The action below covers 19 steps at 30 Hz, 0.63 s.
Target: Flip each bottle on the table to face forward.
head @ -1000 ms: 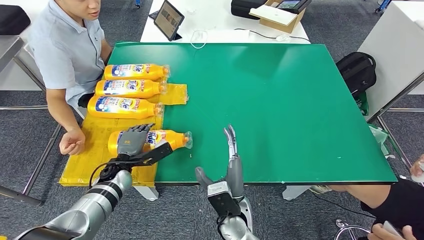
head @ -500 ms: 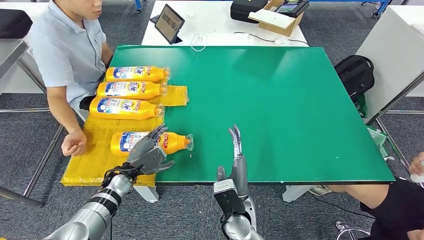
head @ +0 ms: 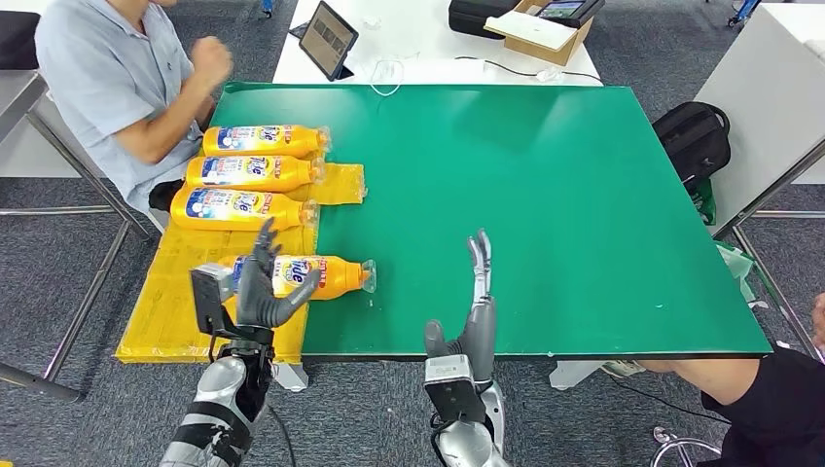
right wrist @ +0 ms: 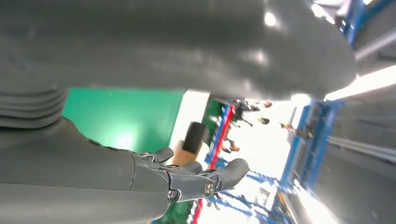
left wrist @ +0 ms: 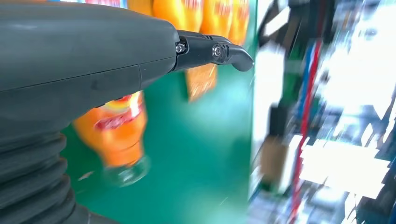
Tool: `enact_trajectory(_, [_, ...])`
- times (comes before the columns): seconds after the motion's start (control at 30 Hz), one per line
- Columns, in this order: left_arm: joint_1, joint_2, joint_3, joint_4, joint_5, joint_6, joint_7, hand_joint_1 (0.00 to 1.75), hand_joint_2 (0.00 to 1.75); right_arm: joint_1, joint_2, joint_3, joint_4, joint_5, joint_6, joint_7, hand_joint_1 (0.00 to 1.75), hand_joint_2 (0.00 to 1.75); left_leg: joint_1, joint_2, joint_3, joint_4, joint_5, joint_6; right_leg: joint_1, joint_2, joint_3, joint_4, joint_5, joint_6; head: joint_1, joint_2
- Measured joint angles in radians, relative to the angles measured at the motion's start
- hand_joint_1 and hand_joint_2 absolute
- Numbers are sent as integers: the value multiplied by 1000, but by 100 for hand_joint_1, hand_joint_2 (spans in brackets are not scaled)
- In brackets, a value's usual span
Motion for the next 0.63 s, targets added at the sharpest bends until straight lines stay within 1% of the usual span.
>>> enact_trajectory(0.07, [32, -20, -10, -71, 11, 84, -7, 0, 0, 19, 11, -22, -37, 3, 0, 0, 0, 0, 0, 0, -1, 0, 0, 0, 0, 0, 0, 0, 0, 0, 0, 0])
enact_trajectory(0.13, [68, -31, -29, -130, 54, 131, -4, 0, 0, 34, 15, -39, -54, -50, 1, 0, 0, 0, 0, 0, -1, 0, -1, 0, 0, 0, -1, 0, 0, 0, 0, 0])
enact_trajectory(0.2, [111, -35, -52, -182, 114, 148, 8, 0, 0, 47, 16, -52, -50, -127, 11, 0, 0, 0, 0, 0, -1, 0, -1, -1, 0, 0, -1, 0, -1, 0, 0, 0])
enact_trajectory(0.27, [161, -36, -78, -236, 141, 176, 10, 0, 0, 63, 17, -68, -36, -158, 15, 0, 0, 0, 0, 0, -1, 0, -1, -1, 0, 1, -2, 0, -1, 0, 0, 0])
enact_trajectory(0.4, [234, -35, -128, -328, 158, 229, 5, 0, 175, 90, 37, -137, -35, -106, 2, 0, 0, 0, 0, 0, -2, 0, -1, -1, 0, 1, -3, 0, -1, 0, 0, 0])
enact_trajectory(0.43, [246, -35, -140, -346, 152, 232, -7, 0, 175, 96, 43, -154, -47, -111, 1, 0, 0, 0, 0, 0, -2, 0, -1, -1, 0, 1, -3, 0, -1, 0, 0, 0])
enact_trajectory(0.5, [260, -32, -160, -372, 107, 238, -68, 0, 175, 107, 51, -170, -81, -157, 2, 0, 0, 0, 0, 0, -3, 0, -1, -1, 0, 1, -3, 0, -1, 0, 0, 0])
enact_trajectory(0.57, [270, -28, -173, -394, 83, 227, -134, 0, 175, 112, 54, -174, -107, -217, 15, 0, 0, 87, 0, 0, -2, 0, -1, -1, 0, 1, -2, 0, -1, 0, 0, 0])
enact_trajectory(0.63, [276, -26, -176, -407, 99, 203, -159, 0, 175, 113, 54, -176, -118, -258, 29, 0, 0, 175, 0, 0, -2, 0, -1, -1, 0, 1, -2, 0, -1, 0, 0, 0])
